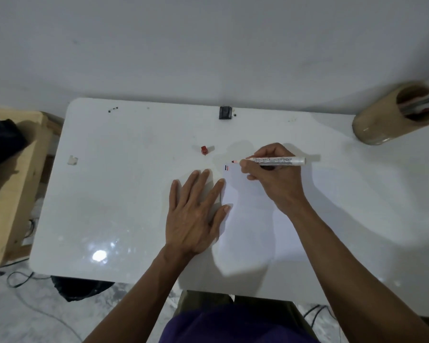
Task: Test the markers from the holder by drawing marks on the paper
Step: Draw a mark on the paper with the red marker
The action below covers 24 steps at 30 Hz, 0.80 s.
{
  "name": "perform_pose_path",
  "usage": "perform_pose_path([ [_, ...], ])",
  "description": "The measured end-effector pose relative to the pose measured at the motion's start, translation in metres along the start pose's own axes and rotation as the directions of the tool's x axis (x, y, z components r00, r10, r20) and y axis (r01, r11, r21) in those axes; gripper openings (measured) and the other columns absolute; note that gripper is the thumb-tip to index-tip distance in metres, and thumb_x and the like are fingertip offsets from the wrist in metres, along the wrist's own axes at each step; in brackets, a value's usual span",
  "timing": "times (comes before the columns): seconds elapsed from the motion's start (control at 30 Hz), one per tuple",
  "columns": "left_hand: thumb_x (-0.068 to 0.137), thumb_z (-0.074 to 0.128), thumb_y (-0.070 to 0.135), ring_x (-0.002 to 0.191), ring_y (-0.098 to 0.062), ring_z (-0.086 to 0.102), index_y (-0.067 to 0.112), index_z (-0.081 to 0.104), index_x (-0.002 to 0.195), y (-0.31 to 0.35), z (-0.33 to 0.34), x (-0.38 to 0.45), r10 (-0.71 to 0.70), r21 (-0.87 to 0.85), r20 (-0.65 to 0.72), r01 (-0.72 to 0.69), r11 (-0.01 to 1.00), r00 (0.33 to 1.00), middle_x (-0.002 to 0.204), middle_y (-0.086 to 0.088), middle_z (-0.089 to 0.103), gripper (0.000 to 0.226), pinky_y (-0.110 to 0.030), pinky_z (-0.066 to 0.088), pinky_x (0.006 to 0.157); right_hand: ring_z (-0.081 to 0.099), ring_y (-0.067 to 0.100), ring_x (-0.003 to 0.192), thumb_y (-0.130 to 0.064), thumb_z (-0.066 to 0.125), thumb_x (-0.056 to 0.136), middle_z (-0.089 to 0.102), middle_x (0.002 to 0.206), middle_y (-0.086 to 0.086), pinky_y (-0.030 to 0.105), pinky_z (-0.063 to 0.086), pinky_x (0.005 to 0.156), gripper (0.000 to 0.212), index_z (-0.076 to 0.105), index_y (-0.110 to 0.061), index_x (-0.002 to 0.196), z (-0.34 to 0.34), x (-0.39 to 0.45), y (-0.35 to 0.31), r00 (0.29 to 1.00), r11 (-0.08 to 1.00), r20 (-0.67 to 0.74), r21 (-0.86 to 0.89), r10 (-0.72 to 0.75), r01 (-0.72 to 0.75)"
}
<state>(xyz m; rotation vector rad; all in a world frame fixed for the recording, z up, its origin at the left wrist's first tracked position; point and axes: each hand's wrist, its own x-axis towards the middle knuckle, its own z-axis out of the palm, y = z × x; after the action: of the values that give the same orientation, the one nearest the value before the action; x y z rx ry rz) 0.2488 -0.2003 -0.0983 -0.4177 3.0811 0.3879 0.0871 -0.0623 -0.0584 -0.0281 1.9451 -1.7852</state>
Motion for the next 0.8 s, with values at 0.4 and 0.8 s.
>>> perform_pose_path([
  [0.4, 0.100, 0.053, 0.033, 0.121, -0.031, 0.054, 0.023, 0.049, 0.141, -0.001, -0.063, 0.085, -0.260, -0.174, -0.012, 0.254, 0.951, 0.966, 0.132, -0.008, 0.059, 0.042, -0.046, 0.041, 0.098, 0.074, 0.020, 0.088, 0.008, 0.076, 0.083, 0.079, 0.097, 0.010, 0.029, 0.059, 0.068, 0.023, 0.074, -0.015, 0.087, -0.022, -0.043, -0.046, 0.998, 0.962, -0.059, 0.274, 0.015, 0.002],
  [0.8, 0.097, 0.057, 0.019, 0.089, -0.031, 0.066, 0.009, 0.070, 0.094, -0.014, -0.065, 0.097, -0.221, -0.145, 0.052, 0.226, 0.963, 0.974, 0.091, -0.009, 0.071, 0.017, -0.039, 0.047, 0.083, 0.075, 0.023, 0.087, 0.003, 0.077, 0.084, 0.080, 0.100, 0.012, 0.032, 0.062, 0.070, 0.016, 0.072, 0.001, 0.099, -0.021, -0.066, -0.056, 0.983, 0.959, -0.179, 0.284, 0.049, 0.004],
])
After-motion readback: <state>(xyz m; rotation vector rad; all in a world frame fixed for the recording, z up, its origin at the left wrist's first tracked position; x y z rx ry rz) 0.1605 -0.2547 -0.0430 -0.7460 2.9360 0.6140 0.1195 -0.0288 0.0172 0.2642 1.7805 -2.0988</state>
